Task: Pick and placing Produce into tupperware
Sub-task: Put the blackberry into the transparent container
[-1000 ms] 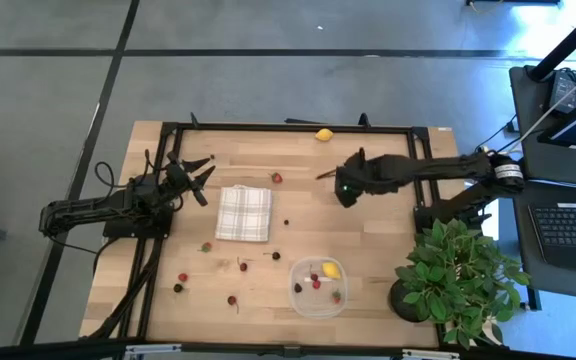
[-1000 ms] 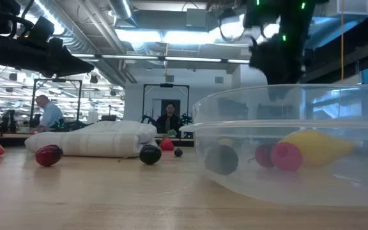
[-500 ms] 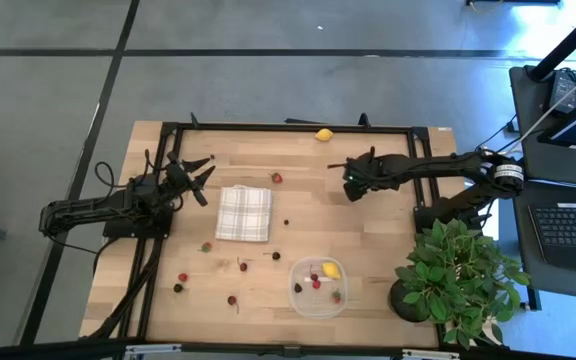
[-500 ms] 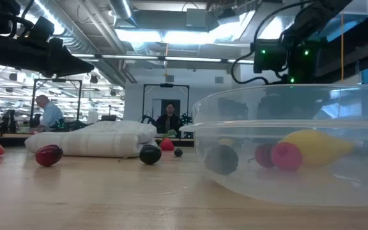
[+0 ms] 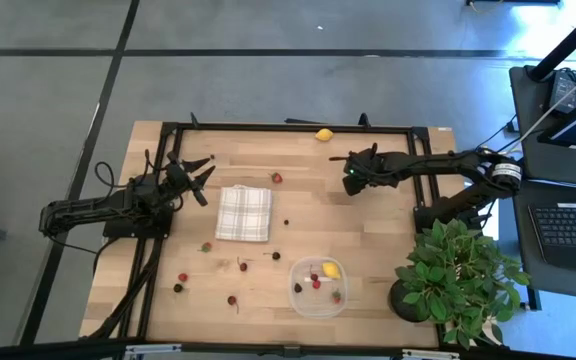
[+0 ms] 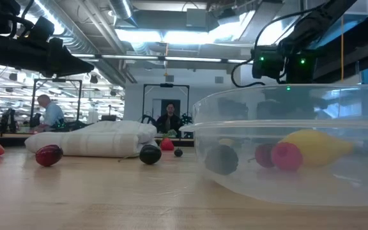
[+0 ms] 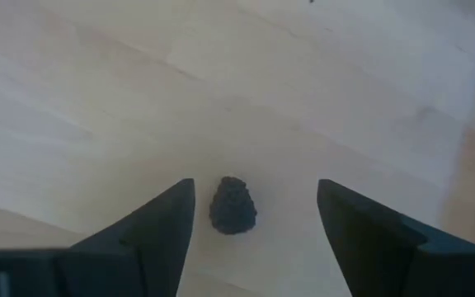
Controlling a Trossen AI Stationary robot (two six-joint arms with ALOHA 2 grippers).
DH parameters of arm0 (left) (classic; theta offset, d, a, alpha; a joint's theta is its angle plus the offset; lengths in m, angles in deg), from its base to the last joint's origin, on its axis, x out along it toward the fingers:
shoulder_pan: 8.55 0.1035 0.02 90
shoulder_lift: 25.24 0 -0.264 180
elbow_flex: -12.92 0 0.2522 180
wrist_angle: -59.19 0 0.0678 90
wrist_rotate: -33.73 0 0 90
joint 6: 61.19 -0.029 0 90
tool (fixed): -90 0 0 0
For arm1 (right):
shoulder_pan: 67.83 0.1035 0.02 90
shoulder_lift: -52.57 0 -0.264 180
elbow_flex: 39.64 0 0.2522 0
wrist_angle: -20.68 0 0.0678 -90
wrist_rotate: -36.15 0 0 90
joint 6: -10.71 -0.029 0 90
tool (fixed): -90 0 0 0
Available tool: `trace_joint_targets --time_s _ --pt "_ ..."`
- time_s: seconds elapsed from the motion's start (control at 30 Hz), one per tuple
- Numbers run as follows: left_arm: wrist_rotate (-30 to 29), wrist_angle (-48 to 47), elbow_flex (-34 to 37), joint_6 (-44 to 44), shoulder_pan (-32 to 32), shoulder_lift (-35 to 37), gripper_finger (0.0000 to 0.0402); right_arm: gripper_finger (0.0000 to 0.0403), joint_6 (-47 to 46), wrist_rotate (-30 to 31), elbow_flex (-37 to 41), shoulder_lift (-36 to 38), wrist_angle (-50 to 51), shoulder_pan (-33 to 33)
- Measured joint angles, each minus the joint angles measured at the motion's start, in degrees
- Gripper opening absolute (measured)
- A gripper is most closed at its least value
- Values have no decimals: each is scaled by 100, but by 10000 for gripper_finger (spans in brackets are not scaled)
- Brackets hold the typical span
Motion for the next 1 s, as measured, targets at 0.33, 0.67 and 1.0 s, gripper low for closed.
trace_joint_targets --time_s 0.33,0.67,1.0 --pt "0 -1 2 0 -1 0 126 258 30 2 0 -259 -66 0" --pt "0 0 0 0 -1 0 126 249 23 -241 -5 -699 -274 -7" --pt "-4 -1 0 0 1 0 126 182 24 -323 -22 -802 -305 -4"
